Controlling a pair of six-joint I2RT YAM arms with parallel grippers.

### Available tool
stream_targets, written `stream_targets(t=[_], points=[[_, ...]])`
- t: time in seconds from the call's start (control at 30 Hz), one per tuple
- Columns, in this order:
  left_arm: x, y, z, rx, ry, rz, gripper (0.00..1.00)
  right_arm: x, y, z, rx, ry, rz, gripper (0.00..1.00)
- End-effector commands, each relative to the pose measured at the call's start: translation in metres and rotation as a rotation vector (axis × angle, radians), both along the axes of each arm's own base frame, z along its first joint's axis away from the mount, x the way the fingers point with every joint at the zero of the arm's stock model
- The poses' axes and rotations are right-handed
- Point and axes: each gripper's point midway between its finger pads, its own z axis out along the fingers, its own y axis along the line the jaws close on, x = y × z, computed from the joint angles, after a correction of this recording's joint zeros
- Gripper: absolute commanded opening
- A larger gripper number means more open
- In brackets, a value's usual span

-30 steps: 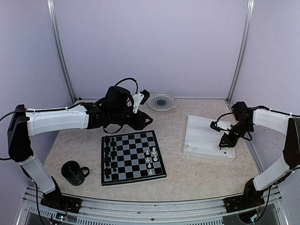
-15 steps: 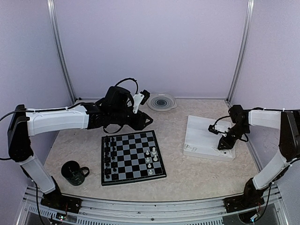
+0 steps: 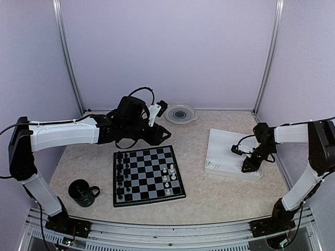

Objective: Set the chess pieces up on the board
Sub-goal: Pick up the chess pile from the storage box, then pass from the right arm to the left

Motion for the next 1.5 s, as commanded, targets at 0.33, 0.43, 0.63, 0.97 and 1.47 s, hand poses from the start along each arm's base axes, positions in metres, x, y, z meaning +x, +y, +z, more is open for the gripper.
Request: stream_targets(t=[0.33, 0.43, 0.63, 0.97, 1.47], points=[[-0.005, -0.033, 0.027, -0.221, 0.066, -0.040, 0.51, 0.000, 0.021, 0.043, 0.145, -0.131, 0.033, 0.06], [-0.009, -0.051, 0.045, -0.332, 0.067, -0.044, 0.52, 0.004, 0.033, 0.066, 0.219, -0.194, 0.054, 0.05], [-0.018, -0.114, 0.050, -0.529, 0.187, -0.114, 0.54, 0.011, 0.047, 0.102, 0.315, -0.267, 0.084, 0.04], [-0.014, -0.179, 0.018, -0.722, 0.456, -0.170, 0.52, -0.001, 0.082, 0.164, 0.576, -0.328, 0.154, 0.05], [-0.035, -0.223, -0.027, -0.653, 0.588, -0.271, 0.42, -0.015, 0.107, 0.157, 0.557, -0.293, 0.231, 0.05]])
